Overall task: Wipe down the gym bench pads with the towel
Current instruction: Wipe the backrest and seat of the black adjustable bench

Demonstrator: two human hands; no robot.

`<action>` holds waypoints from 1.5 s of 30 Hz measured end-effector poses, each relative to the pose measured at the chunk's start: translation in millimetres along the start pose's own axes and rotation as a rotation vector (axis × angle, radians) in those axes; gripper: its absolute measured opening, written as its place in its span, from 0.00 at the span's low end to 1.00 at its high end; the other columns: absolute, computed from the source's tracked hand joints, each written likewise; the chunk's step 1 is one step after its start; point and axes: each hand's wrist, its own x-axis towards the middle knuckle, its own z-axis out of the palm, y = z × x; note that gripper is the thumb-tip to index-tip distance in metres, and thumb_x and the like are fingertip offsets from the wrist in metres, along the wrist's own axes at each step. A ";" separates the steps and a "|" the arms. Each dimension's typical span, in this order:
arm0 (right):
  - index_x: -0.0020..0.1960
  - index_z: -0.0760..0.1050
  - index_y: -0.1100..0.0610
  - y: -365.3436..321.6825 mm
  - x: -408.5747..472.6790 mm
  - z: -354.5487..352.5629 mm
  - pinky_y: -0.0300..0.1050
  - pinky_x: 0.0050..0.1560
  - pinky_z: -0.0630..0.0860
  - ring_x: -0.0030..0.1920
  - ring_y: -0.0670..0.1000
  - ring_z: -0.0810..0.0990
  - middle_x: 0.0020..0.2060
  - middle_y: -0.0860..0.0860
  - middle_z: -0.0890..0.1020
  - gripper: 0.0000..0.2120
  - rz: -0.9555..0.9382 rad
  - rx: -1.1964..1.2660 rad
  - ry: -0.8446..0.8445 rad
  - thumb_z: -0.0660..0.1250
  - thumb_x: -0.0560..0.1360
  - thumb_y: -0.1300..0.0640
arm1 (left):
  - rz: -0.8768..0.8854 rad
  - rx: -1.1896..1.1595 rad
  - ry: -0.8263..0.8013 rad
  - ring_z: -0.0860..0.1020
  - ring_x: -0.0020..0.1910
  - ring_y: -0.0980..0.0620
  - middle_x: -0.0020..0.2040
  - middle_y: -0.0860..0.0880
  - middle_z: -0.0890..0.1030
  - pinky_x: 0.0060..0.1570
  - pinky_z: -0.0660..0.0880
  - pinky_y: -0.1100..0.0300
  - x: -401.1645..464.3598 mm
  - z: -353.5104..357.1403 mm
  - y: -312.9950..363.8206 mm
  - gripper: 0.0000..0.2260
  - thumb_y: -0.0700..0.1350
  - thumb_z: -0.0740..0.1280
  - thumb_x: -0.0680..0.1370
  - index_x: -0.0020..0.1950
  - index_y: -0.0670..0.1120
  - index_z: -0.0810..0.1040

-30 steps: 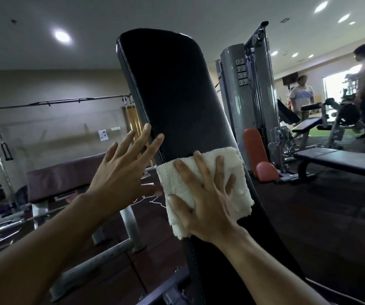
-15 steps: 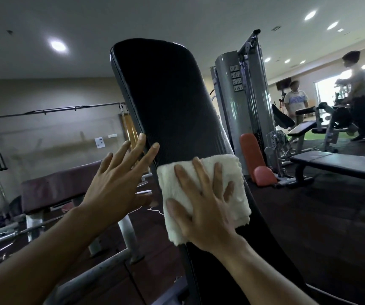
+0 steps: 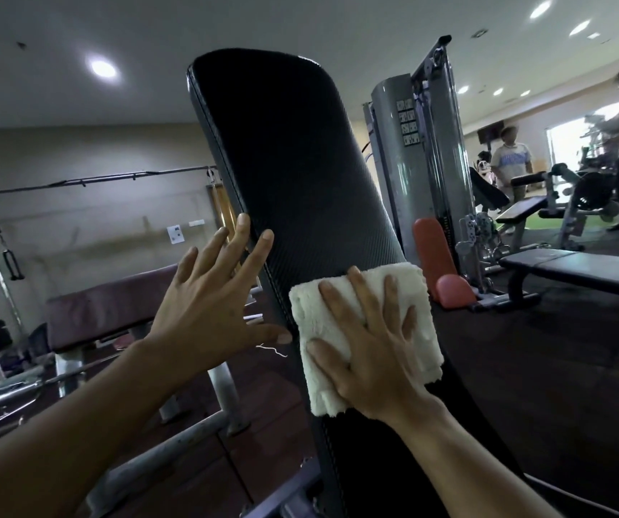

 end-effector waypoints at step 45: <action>0.79 0.41 0.31 36.9 -4.3 -1.8 0.68 0.76 0.49 0.80 0.61 0.45 0.82 0.44 0.45 0.37 0.148 0.032 0.080 0.40 0.73 0.22 | -0.010 -0.027 0.052 0.47 0.80 0.44 0.81 0.51 0.38 0.76 0.53 0.41 -0.7 7.7 2.7 0.55 0.83 0.51 0.62 0.81 0.56 0.41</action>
